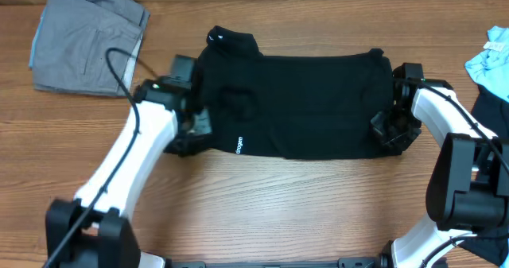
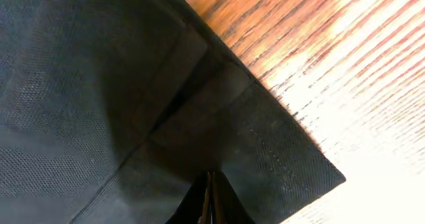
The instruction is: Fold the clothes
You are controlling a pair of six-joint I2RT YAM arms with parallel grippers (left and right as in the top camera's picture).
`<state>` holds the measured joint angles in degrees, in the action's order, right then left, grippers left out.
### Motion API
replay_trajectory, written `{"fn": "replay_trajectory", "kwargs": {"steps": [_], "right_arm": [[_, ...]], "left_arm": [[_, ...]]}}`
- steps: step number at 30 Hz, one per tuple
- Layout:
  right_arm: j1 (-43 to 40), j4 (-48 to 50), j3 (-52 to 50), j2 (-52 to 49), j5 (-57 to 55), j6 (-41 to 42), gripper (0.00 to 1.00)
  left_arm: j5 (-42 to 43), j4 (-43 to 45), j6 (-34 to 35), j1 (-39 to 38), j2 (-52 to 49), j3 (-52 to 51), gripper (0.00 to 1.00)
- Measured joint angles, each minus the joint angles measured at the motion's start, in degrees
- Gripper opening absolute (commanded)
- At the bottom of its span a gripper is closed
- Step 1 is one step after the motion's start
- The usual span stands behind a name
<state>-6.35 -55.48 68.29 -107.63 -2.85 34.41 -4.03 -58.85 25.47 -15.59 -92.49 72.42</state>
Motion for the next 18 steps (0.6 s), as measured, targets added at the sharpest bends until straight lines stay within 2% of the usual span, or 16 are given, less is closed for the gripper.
{"fn": "replay_trajectory", "kwargs": {"steps": [3,10,18], "right_arm": [[0.0,0.0,0.0,0.0,0.9,0.0,0.04],[0.0,0.0,0.0,0.0,1.4,-1.0,0.04],[0.0,-0.3,0.0,0.0,1.4,-1.4,0.04]], "left_arm": [[4.8,1.6,-2.8,-2.4,-1.9,0.3,0.04],[7.0,5.7,-3.9,-1.8,-16.9,0.2,0.04],[7.3,8.9,-4.7,3.2,-19.6,0.1,0.04]]}}
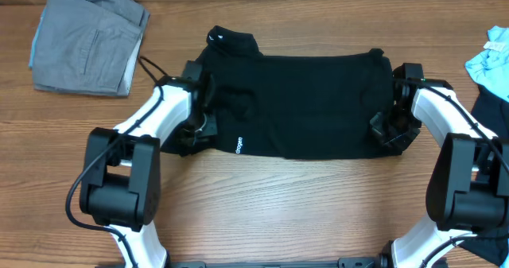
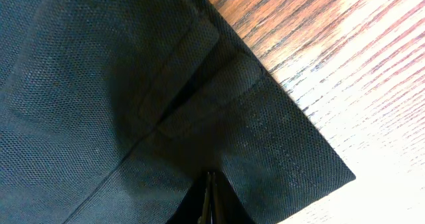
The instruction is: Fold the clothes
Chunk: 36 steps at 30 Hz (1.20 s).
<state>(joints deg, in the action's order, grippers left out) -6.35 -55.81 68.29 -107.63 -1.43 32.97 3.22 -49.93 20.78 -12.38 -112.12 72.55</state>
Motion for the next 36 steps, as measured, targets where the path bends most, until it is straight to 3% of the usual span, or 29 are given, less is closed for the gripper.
{"fn": "replay_trajectory", "kwargs": {"steps": [10,18,28,30,31,32,33,36], "right_arm": [[0.0,0.3,-1.6,0.0,0.0,0.0,0.04],[-0.5,0.9,-1.6,0.0,0.1,0.7,0.04],[-1.9,-4.4,4.0,0.0,-0.4,0.9,0.04],[-1.9,-7.5,8.4,0.3,-0.4,0.9,0.18],[-1.9,-8.9,10.8,0.9,-0.1,0.8,0.49],[-1.9,-10.0,12.5,1.5,1.0,0.1,0.7],[-1.9,-10.2,14.4,2.8,4.0,-1.6,0.81],[-1.4,-10.3,16.2,4.2,11.8,-6.0,0.87]], "left_arm": [[0.0,-0.8,-1.2,6.3,0.0,-1.0,0.04],[-7.0,-15.2,6.2,14.1,0.1,-3.4,0.04],[-10.8,-20.6,10.7,13.9,5.9,-4.1,0.04],[-11.2,-20.7,10.9,13.7,11.9,-4.2,0.18],[-11.2,-20.7,10.8,13.4,14.2,-4.2,0.4],[-10.4,-19.8,10.7,12.6,18.0,-4.2,0.59],[-8.3,-18.0,10.3,11.2,21.9,-4.2,0.79],[-1.6,-12.0,9.5,5.9,26.0,-4.2,0.87]]}}
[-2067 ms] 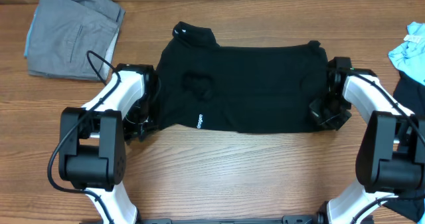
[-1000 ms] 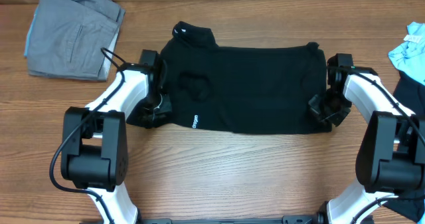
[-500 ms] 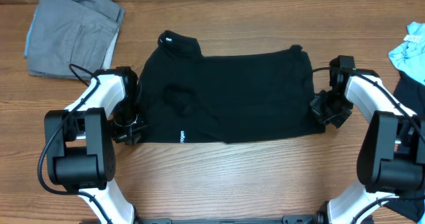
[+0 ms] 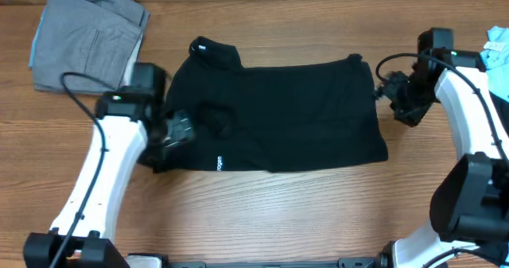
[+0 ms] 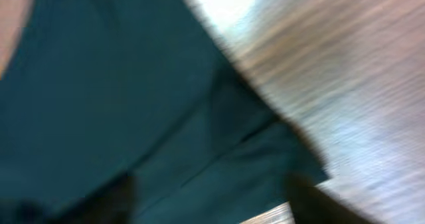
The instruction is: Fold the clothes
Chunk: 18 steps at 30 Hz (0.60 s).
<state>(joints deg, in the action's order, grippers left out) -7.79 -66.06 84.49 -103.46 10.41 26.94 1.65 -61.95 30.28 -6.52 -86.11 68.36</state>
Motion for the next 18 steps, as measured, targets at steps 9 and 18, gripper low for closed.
{"fn": "replay_trajectory", "kwargs": {"steps": [9,18], "right_arm": [[3.0,-1.4,0.0,0.1,4.5,-3.7,0.88],[3.0,-2.1,0.0,0.1,1.5,-4.5,0.87]], "left_arm": [[10.6,14.6,5.2,-9.2,-15.4,-0.1,0.84],[13.5,22.9,7.7,-9.2,-19.1,-0.2,0.51]]}}
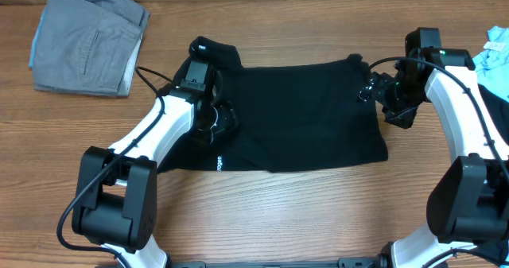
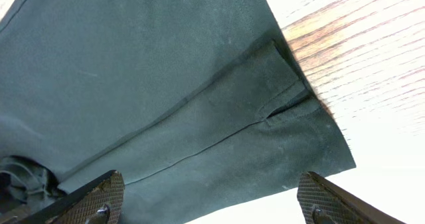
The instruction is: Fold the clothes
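Observation:
A black shirt lies flat across the middle of the table, its collar at the far left. In the overhead view my left gripper rests over the shirt's left part, below the collar; whether its jaws are open or shut is hidden against the black cloth. My right gripper hangs by the shirt's right edge. In the right wrist view the right gripper is wide open above the shirt's hem corner. Its fingertips hold nothing.
Folded grey trousers lie at the far left corner. A light blue garment and a dark one sit at the right edge, close behind my right arm. Bare wooden table runs along the front.
My left gripper was at the shirt's left edge and is now further right, over the cloth below the collar. My right gripper sits slightly nearer the shirt's right edge, jaws wide open. The shirt has not moved.
Both grippers were first at the shirt's near corners, the right one shut on the hem, and stayed so at the second moment. At the third moment the shirt lay further left and the right gripper was off it, beside its right edge. Now the left gripper is over the shirt.

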You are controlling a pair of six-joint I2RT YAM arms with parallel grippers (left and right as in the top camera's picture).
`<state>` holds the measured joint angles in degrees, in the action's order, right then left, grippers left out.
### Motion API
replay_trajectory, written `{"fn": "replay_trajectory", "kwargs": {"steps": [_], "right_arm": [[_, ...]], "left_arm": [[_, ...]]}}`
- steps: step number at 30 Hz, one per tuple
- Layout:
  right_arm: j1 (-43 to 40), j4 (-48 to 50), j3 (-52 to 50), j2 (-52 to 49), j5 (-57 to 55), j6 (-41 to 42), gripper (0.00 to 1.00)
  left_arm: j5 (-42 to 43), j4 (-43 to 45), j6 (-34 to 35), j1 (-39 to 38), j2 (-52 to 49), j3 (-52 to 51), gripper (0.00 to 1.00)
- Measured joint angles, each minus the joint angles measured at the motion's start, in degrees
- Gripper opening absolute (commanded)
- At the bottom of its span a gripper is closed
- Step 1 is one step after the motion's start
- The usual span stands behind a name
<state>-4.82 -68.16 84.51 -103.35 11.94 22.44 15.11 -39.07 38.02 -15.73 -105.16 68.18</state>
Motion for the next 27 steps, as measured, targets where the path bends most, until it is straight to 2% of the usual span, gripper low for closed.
{"fn": "replay_trajectory", "kwargs": {"steps": [1,2,6,7,8,15,17,19,20,21,22,27], "right_arm": [[0.0,0.0,0.0,0.0,-0.2,0.0,0.87],[0.0,0.0,0.0,0.0,-0.2,0.0,0.87],[0.0,0.0,0.0,0.0,-0.4,0.0,0.87],[0.0,0.0,0.0,0.0,-0.6,0.0,0.87],[0.0,0.0,0.0,0.0,-0.9,0.0,0.87],[0.0,0.1,0.0,0.0,-1.0,0.0,0.87],[0.0,0.1,0.0,0.0,-1.1,0.0,0.87],[0.0,0.1,0.0,0.0,-1.1,0.0,0.87],[0.0,0.1,0.0,0.0,-1.0,0.0,0.87],[0.0,0.1,0.0,0.0,-1.0,0.0,0.87],[0.0,0.1,0.0,0.0,-1.1,0.0,0.87],[0.0,0.1,0.0,0.0,-1.3,0.0,0.87]], "left_arm": [[0.1,0.1,0.1,0.0,0.0,0.0,0.4],[0.1,0.2,0.4,0.0,0.0,0.0,0.34],[-0.7,0.8,1.1,0.1,0.0,0.0,0.24],[-0.9,1.1,1.1,0.1,0.0,0.0,0.18],[-1.2,1.6,1.1,0.1,0.0,0.0,0.05],[-4.7,8.1,1.5,0.1,-0.2,0.0,0.04],[-5.7,11.0,1.5,0.1,-0.7,0.0,0.08],[-6.6,14.6,1.7,0.1,-1.5,0.0,0.2],[-7.1,15.6,2.0,0.1,-1.7,0.0,0.4],[-7.5,16.8,2.1,0.1,-1.9,0.0,0.79],[-8.3,18.2,2.2,0.1,-2.0,0.0,1.0],[-10.0,19.8,-0.3,0.1,-2.0,0.0,1.0]]}}
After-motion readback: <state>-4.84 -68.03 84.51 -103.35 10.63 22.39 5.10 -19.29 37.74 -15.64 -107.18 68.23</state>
